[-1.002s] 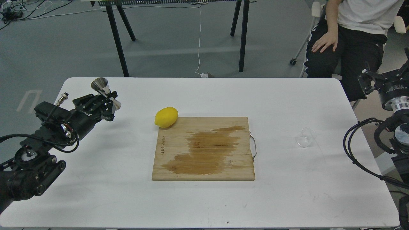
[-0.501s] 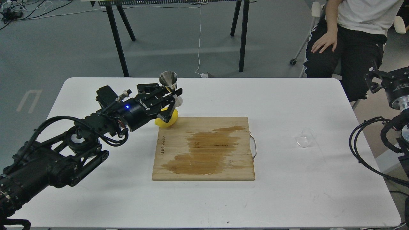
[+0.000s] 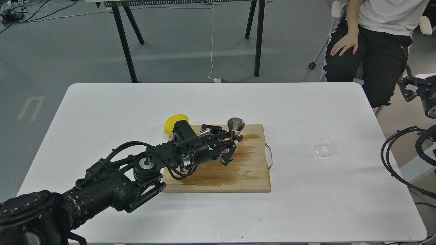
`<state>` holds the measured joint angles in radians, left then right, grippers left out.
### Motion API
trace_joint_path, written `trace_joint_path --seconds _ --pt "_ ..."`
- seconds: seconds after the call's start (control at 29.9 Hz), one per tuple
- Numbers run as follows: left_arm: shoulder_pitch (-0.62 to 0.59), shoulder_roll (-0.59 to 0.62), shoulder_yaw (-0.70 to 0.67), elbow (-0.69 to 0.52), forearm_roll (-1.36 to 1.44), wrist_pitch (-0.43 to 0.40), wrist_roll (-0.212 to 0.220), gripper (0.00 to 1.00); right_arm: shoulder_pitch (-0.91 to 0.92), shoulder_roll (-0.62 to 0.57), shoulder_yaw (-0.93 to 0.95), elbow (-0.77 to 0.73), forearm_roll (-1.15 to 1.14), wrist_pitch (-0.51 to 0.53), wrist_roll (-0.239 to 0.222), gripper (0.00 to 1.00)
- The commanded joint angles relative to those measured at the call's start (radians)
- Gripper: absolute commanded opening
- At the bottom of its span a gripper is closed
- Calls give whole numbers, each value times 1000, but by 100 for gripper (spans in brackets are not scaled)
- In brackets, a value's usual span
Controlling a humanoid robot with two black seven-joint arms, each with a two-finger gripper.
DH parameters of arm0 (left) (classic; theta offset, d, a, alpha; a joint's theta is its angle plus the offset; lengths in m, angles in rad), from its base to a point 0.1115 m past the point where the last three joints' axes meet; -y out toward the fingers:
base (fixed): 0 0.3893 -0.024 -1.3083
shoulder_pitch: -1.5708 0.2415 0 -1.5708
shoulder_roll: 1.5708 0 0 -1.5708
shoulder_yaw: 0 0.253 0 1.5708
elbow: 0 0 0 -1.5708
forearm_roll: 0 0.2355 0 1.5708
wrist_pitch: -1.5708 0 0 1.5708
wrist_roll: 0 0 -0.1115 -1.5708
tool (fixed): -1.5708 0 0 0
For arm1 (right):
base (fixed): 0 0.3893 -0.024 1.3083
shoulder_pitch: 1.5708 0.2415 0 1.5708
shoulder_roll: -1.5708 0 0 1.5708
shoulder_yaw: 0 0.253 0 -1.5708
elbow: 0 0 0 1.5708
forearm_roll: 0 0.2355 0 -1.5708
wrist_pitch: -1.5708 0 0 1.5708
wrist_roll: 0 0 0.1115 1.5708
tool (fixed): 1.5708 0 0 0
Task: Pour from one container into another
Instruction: 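Carry the jigger over the cutting board beside the lemon, then set the jigger upright on the board center and open the left gripper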
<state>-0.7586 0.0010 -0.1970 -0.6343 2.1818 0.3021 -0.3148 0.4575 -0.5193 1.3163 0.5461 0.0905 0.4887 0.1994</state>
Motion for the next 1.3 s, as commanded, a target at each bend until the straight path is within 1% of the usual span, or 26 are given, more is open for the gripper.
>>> trace_joint_path --seconds 0.0,0.1,0.3,0.33,0.43,0.5,0.77,0.9,1.1,1.14,1.24,1.27 --pt "-28 -1 37 74 0 0 0 19 -2 -1 0 0 0 0 0 100" --pt "-35 -1 91 97 0 0 0 20 -2 -1 0 0 0 0 0 100" --pt "-25 -1 82 96 0 3 3 21 0 -1 0 -3 0 0 0 100" --pt "-25 -1 80 96 0 5 6 21 0 -1 0 -3 0 0 0 100" --pt "-25 -1 79 96 0 9 40 23 -2 -1 0 -3 0 0 0 100" --pt "-25 -1 77 96 0 20 52 25 -2 1 0 -3 0 0 0 100" --pt "-1 -1 77 97 0 34 60 26 -2 1 -2 -3 -2 0 0 100" --pt "5 -1 77 97 0 40 60 32 -2 -1 -2 -3 -2 0 0 100" --pt "4 -1 77 94 0 48 59 36 -2 -1 -2 -2 -2 0 0 100" --pt "4 -1 77 94 0 51 59 38 -2 -1 -2 -2 -2 0 0 100" --pt "4 -1 77 94 0 63 59 50 -2 -1 -2 -2 -2 0 0 100" --pt "4 -1 77 93 0 64 57 53 -2 -1 -3 -3 -2 0 0 100"
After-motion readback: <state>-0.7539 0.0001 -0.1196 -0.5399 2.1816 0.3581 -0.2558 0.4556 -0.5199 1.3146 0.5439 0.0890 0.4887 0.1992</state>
